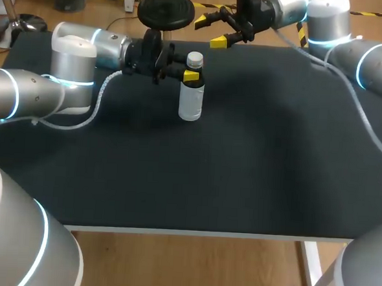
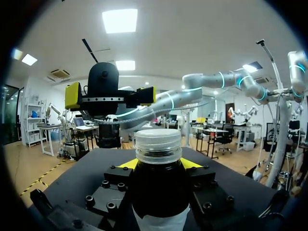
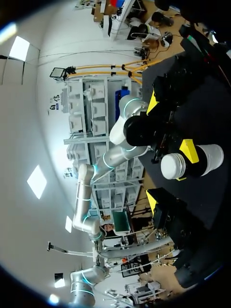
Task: Unscrew the bottle cap
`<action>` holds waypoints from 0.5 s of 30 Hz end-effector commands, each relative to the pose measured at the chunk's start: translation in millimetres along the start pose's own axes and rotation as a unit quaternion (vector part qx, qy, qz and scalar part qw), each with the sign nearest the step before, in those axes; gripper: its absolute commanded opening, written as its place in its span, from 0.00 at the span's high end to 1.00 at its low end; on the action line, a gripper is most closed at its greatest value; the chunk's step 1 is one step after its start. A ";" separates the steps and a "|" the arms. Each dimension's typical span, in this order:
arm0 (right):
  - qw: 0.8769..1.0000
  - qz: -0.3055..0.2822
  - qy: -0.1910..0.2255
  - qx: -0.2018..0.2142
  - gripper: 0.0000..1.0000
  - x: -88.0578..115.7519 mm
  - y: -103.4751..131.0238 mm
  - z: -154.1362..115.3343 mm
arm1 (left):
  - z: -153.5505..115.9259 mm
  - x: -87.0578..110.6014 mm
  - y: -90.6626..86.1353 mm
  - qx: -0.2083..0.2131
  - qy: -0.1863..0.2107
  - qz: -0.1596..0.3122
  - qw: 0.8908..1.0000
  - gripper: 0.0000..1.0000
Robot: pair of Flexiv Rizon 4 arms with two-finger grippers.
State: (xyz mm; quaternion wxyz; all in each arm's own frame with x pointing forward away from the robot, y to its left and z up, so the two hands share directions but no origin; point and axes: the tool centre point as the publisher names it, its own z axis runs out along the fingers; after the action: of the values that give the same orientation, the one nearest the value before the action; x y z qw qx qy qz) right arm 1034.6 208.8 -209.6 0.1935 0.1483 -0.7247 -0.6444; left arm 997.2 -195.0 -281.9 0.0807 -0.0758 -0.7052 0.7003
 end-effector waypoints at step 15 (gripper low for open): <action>0.927 0.018 -0.374 0.032 0.00 9.1 0.8 6.5 | 0.5 -0.3 -0.4 -0.001 0.000 0.000 1.000 1.00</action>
State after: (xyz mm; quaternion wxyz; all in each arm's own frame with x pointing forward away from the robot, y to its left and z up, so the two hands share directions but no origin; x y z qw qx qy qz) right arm 1030.6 211.3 -209.7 0.1781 0.1070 -0.7501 -0.6279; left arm 997.1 -195.0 -281.9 0.0807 -0.0758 -0.7052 0.7003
